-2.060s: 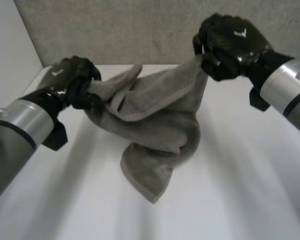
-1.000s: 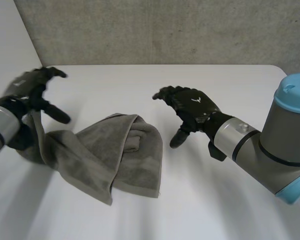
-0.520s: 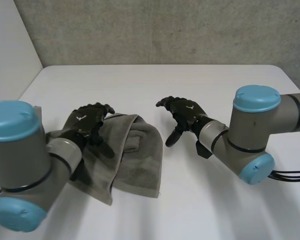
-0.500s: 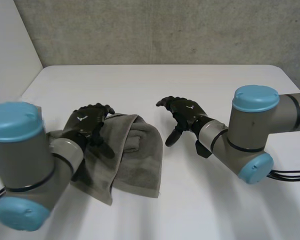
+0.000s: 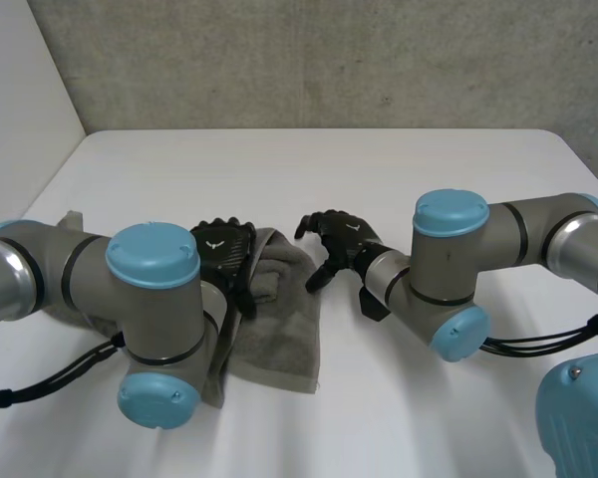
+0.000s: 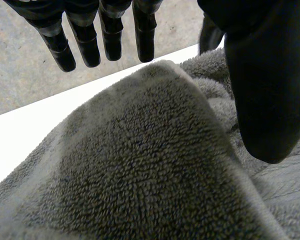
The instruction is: Fold the towel.
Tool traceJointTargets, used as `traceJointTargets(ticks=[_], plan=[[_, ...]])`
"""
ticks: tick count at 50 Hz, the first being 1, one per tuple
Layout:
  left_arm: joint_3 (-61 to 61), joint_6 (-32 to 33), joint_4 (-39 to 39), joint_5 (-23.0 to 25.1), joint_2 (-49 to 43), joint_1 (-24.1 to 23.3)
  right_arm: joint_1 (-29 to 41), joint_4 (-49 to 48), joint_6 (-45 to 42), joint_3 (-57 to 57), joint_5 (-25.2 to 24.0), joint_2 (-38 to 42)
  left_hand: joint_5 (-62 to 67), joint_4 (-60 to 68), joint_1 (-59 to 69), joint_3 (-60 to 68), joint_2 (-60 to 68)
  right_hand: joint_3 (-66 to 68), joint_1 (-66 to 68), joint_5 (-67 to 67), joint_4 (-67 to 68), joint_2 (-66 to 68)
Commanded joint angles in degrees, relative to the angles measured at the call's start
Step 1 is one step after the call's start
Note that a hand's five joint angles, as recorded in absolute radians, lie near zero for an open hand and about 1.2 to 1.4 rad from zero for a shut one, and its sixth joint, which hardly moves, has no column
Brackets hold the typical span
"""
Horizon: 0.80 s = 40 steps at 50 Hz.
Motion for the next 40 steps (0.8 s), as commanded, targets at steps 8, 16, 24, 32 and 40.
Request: traceJointTargets(ticks=[8,16,24,32,40], plan=[[0.35,1.81,4.53,-4.24,-2.34,0.25,1.49,2.20,-0.09,-1.47,-1.99,1.50,2.10,-3.36,0.56,-2.94,0.88,-2.47,52.65,51.19,-4.36,52.47],[0.09,5.24,4.88,-6.79,1.08,0.34,0.44,1.85,-0.09,1.78,-3.05,-7.53,6.49,-3.36,4.95,-2.94,5.27,-2.47,52.73,51.27,-4.36,52.55],[-0.70,5.42,4.62,-6.18,5.75,0.61,-7.90,1.85,-0.61,6.87,-8.23,-23.17,6.32,-3.36,4.78,-2.94,5.10,-2.47,52.73,51.27,-4.36,52.55],[-1.58,5.33,4.18,-6.18,5.66,0.78,-17.65,2.91,-3.32,18.89,-18.41,-38.64,6.32,-3.36,4.78,-2.94,5.10,-2.47,52.73,51.27,-4.36,52.55],[-3.25,5.42,3.66,-3.73,6.27,-0.09,-21.10,4.84,-17.05,31.84,-22.83,-46.49,6.49,-3.36,4.95,-2.94,5.27,-2.47,52.73,51.27,-4.36,52.55]])
